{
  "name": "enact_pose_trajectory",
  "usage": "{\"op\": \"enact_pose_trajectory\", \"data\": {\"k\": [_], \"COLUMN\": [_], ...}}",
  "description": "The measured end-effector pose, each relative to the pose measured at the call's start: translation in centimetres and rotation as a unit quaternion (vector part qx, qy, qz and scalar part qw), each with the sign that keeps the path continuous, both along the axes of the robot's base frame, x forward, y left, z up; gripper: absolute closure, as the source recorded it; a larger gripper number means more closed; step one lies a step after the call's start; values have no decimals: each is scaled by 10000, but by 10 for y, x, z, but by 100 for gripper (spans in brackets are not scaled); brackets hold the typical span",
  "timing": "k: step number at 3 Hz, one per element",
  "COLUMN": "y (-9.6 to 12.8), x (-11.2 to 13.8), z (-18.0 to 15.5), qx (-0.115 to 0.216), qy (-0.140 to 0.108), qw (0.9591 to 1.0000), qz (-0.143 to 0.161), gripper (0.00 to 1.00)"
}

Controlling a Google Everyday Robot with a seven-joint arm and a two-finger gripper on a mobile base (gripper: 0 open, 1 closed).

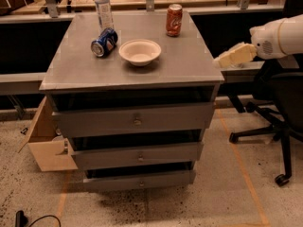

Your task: Place coke can into paper bowl

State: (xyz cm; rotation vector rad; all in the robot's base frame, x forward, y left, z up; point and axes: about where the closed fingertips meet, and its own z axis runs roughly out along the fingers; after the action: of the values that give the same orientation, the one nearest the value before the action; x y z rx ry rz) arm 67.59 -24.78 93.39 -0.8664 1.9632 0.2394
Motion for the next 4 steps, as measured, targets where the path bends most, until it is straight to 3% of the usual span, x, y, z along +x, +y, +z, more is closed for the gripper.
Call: {"op": "enact_pose_trajectory", "data": {"k": [1,2,3,4], "y": [-4,-4,8,37], "x": [70,68,96,144], "z": [31,28,36,37], "qx": [273,267,623,1198], "qy": [-349,-350,-862,-1429], "qw": [9964,9967,9917,9812], "qz": [-717,-684,-717,-504], "gripper": [0,0,0,0]}}
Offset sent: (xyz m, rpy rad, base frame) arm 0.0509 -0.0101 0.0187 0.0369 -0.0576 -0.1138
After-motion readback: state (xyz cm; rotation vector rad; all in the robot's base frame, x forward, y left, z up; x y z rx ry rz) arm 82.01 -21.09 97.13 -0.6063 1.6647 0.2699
